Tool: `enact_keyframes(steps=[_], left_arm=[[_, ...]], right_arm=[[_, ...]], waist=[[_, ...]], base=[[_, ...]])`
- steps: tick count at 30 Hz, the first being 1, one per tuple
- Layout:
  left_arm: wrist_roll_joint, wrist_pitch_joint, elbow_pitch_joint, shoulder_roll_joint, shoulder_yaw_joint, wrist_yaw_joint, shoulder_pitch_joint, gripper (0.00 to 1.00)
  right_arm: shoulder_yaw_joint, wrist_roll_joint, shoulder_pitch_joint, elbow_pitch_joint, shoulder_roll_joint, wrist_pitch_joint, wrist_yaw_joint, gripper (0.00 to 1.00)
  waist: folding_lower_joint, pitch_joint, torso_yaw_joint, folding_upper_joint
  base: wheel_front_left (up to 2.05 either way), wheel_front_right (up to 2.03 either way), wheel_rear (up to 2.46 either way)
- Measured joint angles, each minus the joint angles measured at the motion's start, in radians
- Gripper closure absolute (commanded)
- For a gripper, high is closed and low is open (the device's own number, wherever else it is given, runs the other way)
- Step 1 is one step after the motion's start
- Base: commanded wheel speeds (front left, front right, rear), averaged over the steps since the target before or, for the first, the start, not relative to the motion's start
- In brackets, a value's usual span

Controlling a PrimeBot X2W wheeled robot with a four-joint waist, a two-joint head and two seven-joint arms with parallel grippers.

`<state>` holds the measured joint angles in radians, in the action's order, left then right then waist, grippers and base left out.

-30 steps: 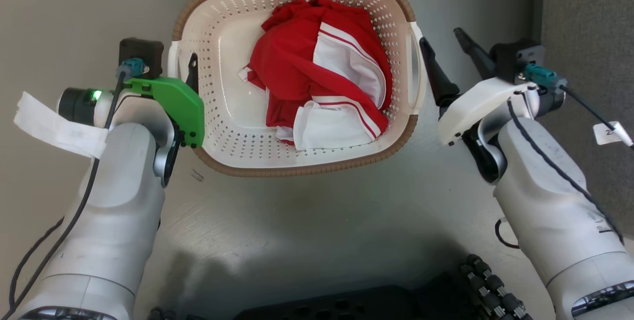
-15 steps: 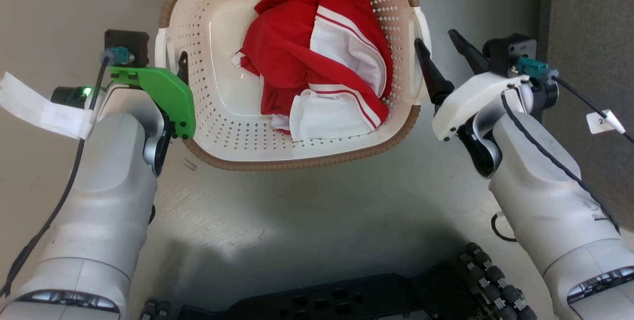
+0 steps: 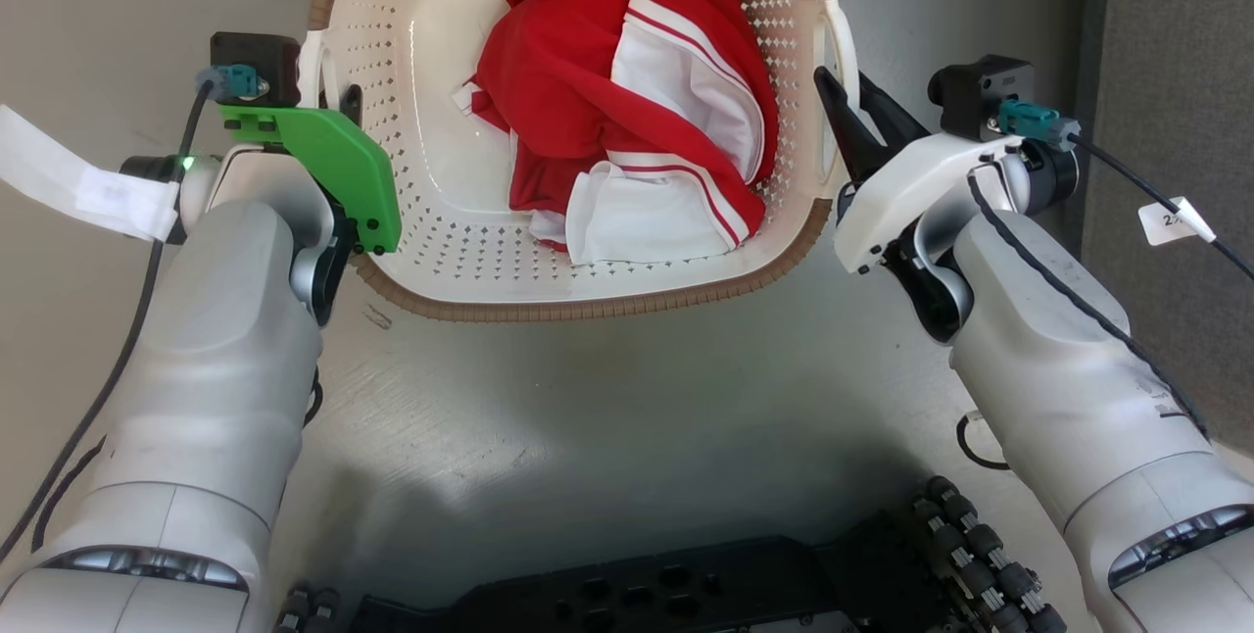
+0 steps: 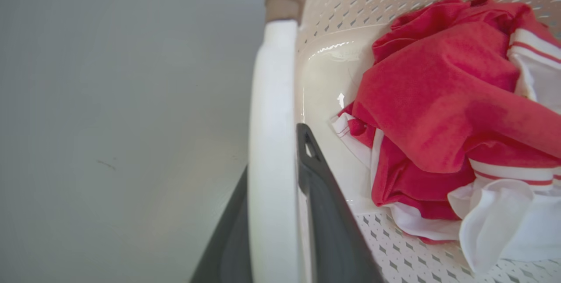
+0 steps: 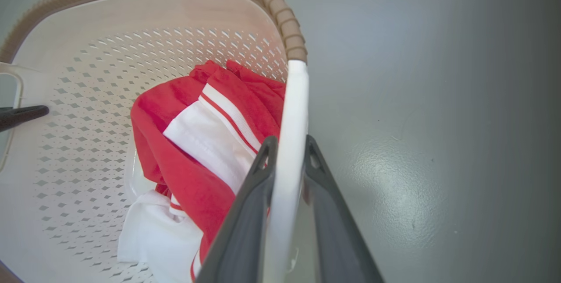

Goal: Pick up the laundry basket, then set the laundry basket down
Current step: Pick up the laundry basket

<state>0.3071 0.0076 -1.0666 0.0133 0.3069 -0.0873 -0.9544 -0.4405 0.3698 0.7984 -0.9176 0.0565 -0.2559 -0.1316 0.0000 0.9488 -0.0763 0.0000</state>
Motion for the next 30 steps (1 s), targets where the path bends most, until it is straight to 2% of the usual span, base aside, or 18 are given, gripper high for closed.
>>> enact_keyframes(steps=[8, 19, 30], left_arm=[[0.024, -0.010, -0.030, -0.001, 0.000, -0.009, -0.011, 1.00], [0.039, -0.011, -0.109, -0.014, 0.019, -0.020, -0.009, 1.00], [0.081, 0.063, -0.170, -0.020, 0.031, -0.037, 0.019, 1.00]], right_arm=[[-0.016, 0.017, 0.016, -0.028, 0.000, 0.000, 0.000, 1.00], [-0.066, 0.048, 0.022, -0.105, -0.002, 0.001, 0.000, 1.00], [-0.120, 0.114, 0.006, -0.166, -0.015, 0.055, -0.001, 1.00]], waist=[[0.0000, -0.003, 0.000, 0.0000], [0.0000, -0.064, -0.008, 0.0000], [0.0000, -0.162, -0.017, 0.0000]], base=[[0.00, 0.00, 0.00], [0.00, 0.00, 0.00], [0.00, 0.00, 0.00]])
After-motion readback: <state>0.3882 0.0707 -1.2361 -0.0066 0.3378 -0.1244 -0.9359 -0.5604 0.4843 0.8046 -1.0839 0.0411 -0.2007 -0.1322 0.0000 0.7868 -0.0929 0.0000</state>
